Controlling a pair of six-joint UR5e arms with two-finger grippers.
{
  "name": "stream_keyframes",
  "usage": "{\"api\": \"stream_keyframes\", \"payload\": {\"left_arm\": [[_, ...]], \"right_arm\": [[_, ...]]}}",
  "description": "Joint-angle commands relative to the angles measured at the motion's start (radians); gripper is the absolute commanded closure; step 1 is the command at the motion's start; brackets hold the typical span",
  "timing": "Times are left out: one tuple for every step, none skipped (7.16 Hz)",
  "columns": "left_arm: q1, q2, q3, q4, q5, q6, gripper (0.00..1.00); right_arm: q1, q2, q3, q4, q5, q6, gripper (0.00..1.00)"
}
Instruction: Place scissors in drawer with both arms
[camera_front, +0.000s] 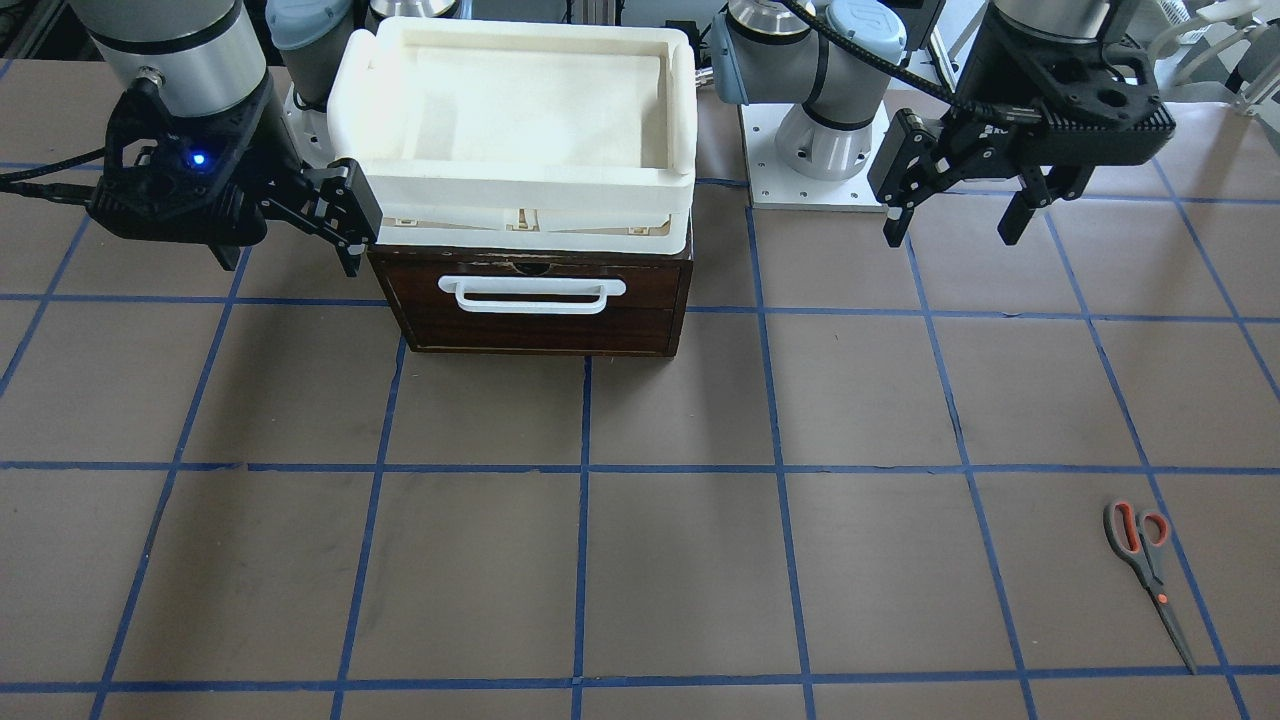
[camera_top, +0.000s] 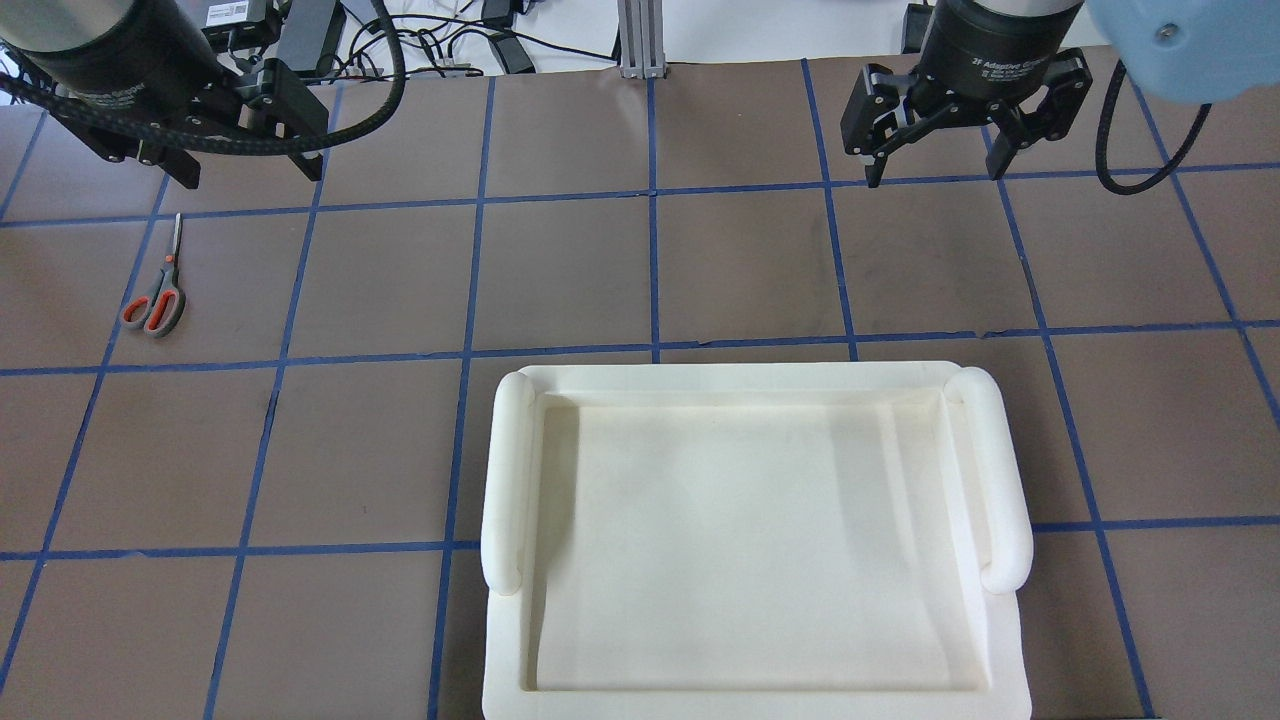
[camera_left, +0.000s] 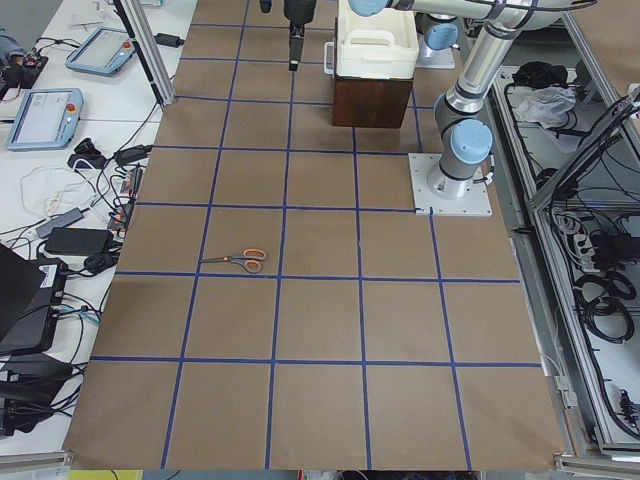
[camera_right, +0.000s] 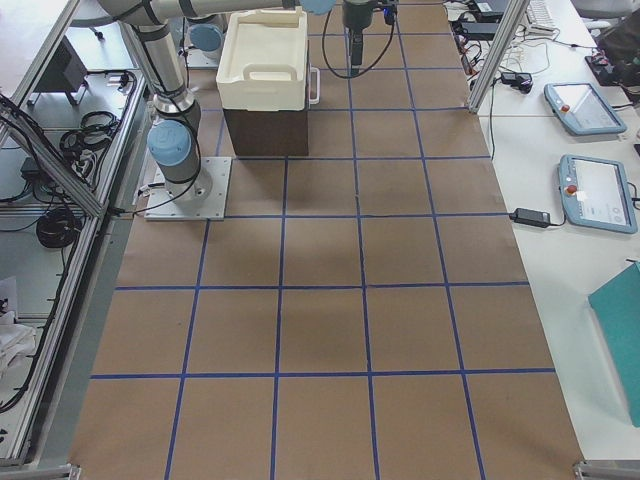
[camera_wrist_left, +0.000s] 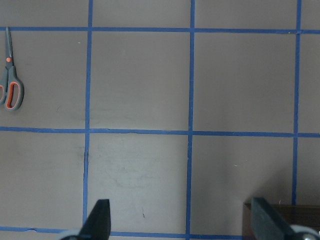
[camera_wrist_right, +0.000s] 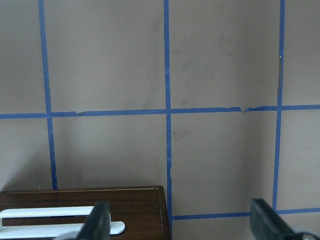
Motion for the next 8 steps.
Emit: {"api": "stream_keyframes", "payload": {"left_arm": [[0.0, -0.002, 0.0, 0.0, 0.0, 0.0, 0.0], [0.0, 0.0, 0.0, 0.0, 0.0, 0.0, 0.0], [0.0, 0.0, 0.0, 0.0, 0.0, 0.0, 0.0], [0.0, 0.0, 0.0, -0.002, 0.0, 0.0, 0.0], [0.0, 0.0, 0.0, -0.002, 0.0, 0.0, 0.0], [0.0, 0.0, 0.0, -0.002, 0.0, 0.0, 0.0], [0.0, -0.002, 0.0, -0.002, 0.0, 0.0, 0.0], [0.002, -0.002, -0.002, -0.002, 0.003, 0.003, 0.0]], "right_arm": [[-0.001, 0.003, 0.0, -0.007, -0.001, -0.007, 0.0], [-0.004, -0.003, 0.0, -0.017, 0.004, -0.011, 0.0], [-0.004, -0.003, 0.0, -0.051, 0.007, -0.01, 0.0], [0.001, 0.003, 0.0, -0.057, 0.012, 0.007, 0.0], [0.001, 0.003, 0.0, -0.054, 0.012, 0.011, 0.0], [-0.001, 0.0, 0.0, -0.059, 0.002, 0.013, 0.0], [-0.001, -0.003, 0.0, -0.059, 0.004, 0.08, 0.0], [0.004, 0.001, 0.0, -0.059, 0.005, 0.24, 0.0]]}}
